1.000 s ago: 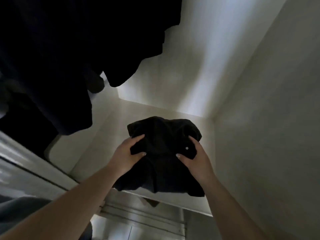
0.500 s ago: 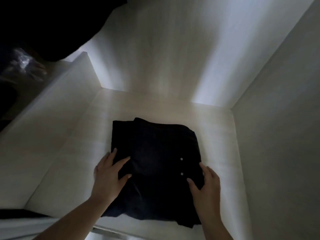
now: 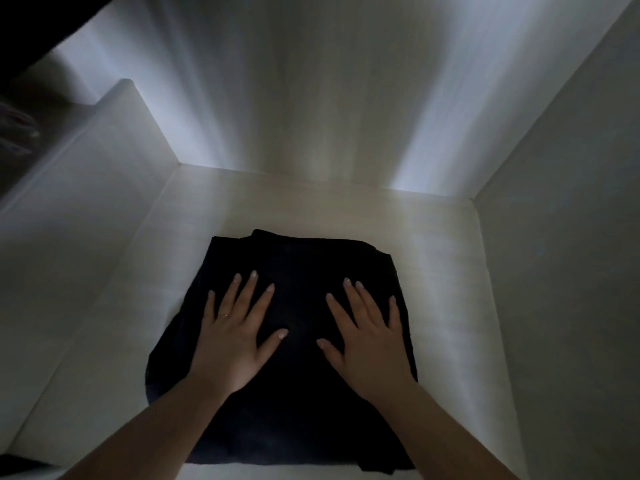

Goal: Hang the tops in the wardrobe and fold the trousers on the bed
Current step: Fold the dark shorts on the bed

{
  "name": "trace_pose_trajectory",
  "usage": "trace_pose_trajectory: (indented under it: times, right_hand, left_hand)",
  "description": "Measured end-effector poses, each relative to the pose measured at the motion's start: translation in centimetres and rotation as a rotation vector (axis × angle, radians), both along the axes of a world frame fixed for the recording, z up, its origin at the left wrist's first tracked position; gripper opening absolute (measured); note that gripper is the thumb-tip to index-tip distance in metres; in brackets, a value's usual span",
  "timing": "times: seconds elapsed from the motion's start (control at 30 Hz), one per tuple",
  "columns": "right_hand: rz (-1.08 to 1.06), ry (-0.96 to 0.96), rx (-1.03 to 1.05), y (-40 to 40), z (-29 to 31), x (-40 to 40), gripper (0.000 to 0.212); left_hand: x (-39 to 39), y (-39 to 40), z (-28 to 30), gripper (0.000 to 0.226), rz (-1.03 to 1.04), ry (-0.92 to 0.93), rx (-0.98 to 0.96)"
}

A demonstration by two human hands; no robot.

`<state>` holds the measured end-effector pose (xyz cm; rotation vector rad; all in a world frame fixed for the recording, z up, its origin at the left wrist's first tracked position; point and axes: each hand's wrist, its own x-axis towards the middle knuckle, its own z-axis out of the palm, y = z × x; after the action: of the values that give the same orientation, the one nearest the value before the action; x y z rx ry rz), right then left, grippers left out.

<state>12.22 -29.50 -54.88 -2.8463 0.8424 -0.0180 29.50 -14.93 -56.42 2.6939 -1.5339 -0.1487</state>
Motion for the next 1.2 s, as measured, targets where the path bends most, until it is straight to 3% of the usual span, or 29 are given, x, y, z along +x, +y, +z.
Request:
trace_pose_trajectory:
  times: [0.13,0.2,0.3,0.4,1.2]
  right_hand:
    - [-0.12,0.0,0.089,0.4,0.9,-1.4,0.076]
    - [-0.157,0.008,0.15,1.6,1.0,-2.5,0.082]
    - [-0.15,-0.051,0.183,3.7,1.0,-4.0,0.078]
    - [-0.163,-0.082,0.139,4.7,0.2,-3.8,0.072]
    - [-0.126,-0.078,0.226,1.1,-2.0,17.3,0.071]
  left_hand:
    - [0.3,1.1,1.8,0.083,0.144,0.052,0.045]
    - [-2.0,2.1,2.5,0.079,0.101,0.107,0.004]
    - [-7.1,3.8,1.9,0.073,-0.01,0.196,-0.075]
    - [-8.4,4.8,0.8,0.071,0.058,0.249,-0.068]
    - [12.5,1.3,-1.6,0.093,0.211,0.069,-0.024]
